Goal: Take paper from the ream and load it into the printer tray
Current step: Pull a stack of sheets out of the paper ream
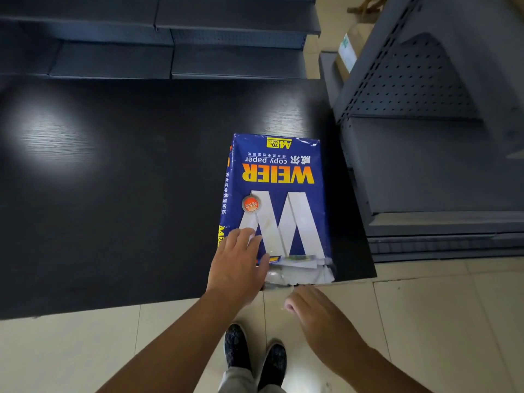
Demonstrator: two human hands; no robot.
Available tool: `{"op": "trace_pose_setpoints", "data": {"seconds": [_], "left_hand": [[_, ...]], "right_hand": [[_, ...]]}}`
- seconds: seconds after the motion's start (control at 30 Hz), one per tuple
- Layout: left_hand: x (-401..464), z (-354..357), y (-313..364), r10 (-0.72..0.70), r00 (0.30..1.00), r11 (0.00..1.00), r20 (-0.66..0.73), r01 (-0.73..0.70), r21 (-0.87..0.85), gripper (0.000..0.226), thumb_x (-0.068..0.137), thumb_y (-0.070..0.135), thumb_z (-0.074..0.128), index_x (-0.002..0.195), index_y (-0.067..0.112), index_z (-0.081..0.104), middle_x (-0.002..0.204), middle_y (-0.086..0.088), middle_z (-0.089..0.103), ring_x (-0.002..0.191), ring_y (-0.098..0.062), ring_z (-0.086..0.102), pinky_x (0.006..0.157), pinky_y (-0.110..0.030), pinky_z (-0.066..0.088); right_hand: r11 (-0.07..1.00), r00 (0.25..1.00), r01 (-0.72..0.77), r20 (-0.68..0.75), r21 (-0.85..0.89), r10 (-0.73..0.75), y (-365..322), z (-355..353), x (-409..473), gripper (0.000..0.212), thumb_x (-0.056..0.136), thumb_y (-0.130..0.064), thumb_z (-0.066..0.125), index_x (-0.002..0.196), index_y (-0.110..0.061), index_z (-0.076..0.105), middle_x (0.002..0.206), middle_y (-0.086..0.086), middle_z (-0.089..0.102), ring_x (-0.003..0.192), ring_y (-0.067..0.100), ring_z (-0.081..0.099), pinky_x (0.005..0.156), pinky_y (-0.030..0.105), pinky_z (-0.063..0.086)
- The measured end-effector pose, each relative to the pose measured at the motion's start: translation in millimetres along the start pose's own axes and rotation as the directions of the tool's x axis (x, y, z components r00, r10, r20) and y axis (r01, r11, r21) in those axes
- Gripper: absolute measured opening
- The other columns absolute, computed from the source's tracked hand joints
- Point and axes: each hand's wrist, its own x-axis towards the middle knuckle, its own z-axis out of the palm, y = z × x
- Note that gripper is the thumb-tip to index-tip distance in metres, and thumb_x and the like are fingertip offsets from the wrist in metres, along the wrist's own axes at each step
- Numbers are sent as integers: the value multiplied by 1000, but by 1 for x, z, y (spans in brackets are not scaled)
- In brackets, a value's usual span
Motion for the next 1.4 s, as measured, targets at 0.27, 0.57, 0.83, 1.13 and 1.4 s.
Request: {"op": "trace_pose_setpoints", "data": {"seconds": [0.27,0.57,0.83,1.13,1.4], "left_hand": [[-16,19,2,-8,996,996,92,-1,95,78,88,68,44,148,21,28,158,-1,31,149,-25,19,123,-45,25],[-18,21,5,-29,995,997,99,21,80,78,90,67,42,150,22,22,162,0,21,151,-23,9,125,-43,17],[-20,22,6,-37,995,997,93,30,71,76,90,68,40,149,24,21,163,1,19,152,-23,7,124,-42,14],[-22,22,7,-40,995,997,88,34,68,76,91,67,40,149,22,22,163,-1,20,152,-23,8,126,-43,16],[-26,19,4,-27,996,995,80,19,94,79,91,68,38,151,21,22,164,-1,18,153,-22,6,126,-44,13]], "right_hand": [[863,902,-371,-90,344,423,-2,3,-7,14,95,-25,56,106,-22,65,90,-11,65,82,3,60,72,19,51],[454,554,-636,-40,623,831,13,6,25,31,87,-21,69,116,-14,64,97,-1,70,82,7,66,73,32,60],[253,360,-691,18,677,933,15,13,42,40,79,-22,78,115,-13,62,111,5,65,88,16,63,60,18,44],[-71,165,-569,199,819,966,21,10,53,28,77,-9,80,103,-9,70,87,3,70,78,17,68,60,23,50],[-193,294,-489,369,851,882,19,-7,43,11,86,0,66,92,-6,73,75,3,66,70,17,63,70,28,49]]}}
